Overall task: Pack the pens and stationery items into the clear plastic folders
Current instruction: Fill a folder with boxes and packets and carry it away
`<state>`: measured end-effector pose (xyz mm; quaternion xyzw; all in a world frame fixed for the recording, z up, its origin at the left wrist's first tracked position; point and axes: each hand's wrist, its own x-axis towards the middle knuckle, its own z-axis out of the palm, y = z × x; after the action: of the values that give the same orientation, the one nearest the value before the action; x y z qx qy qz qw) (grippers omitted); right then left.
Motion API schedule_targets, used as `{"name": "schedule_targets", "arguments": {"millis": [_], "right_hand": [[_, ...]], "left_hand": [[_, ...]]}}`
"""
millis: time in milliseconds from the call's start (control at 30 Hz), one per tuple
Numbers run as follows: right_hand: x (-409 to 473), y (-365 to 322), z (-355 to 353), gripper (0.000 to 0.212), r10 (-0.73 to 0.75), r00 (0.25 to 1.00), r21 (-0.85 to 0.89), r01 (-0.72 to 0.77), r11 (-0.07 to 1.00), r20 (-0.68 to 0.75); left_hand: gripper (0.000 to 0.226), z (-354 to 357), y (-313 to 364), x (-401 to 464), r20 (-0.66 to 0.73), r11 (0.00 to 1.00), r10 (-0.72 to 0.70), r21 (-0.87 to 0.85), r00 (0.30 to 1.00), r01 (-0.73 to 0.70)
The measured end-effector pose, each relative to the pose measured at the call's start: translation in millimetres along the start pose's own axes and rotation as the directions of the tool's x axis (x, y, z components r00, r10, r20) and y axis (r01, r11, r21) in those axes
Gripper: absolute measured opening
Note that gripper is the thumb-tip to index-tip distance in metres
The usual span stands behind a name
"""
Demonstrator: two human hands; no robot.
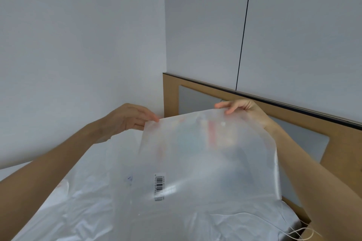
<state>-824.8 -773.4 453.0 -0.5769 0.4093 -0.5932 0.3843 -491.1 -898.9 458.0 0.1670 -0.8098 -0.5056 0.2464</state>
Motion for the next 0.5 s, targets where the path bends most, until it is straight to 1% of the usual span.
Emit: {"name": "schedule_targets", "arguments": {"millis": [67,167,267,300,333,367,400,500], "right_hand": [[2.8,2.2,1.2,0.016,-0.014,1.000,-0.018,0.014,1.000,0.028],[8.6,7.0,4.6,0.021,-0.026,0.999,-0.032,0.027,0.999,0.040],[10.8,7.5,14.0,0.008,-0.044,0.996,-0.007,0.045,0.999,0.071],[11.3,7.7,16.0,0.014,-0.050,0.997,-0.011,0.051,0.999,0.062],[11.7,8.5,17.3,0.025,-0.051,0.997,-0.021,0.053,0.998,0.053],[12.2,9.9,17.9,0.032,-0.048,0.998,-0.022,0.049,0.999,0.048],[11.8,10.5,18.7,0.034,-0.041,0.998,-0.019,0.042,0.999,0.042],[12.0,14.5,16.5,0.019,-0.012,1.000,-0.010,0.012,1.000,0.027]], "left_hand": [[0.036,5.1,9.2,7.3,-0.015,0.988,-0.010,0.153,1.000,0.012],[0.039,16.7,24.3,22.7,0.041,0.951,-0.064,0.306,0.997,0.049],[0.037,30.0,32.9,39.4,0.101,0.900,-0.178,0.420,0.979,0.120],[0.035,35.0,34.5,43.1,0.114,0.890,-0.208,0.433,0.971,0.139],[0.034,39.2,34.7,45.9,0.132,0.892,-0.223,0.427,0.966,0.148],[0.037,42.3,33.3,48.1,0.147,0.901,-0.229,0.407,0.962,0.152],[0.043,44.0,30.2,49.5,0.159,0.911,-0.226,0.384,0.961,0.151],[0.068,48.2,21.7,49.1,0.182,0.921,-0.224,0.360,0.957,0.147]]}}
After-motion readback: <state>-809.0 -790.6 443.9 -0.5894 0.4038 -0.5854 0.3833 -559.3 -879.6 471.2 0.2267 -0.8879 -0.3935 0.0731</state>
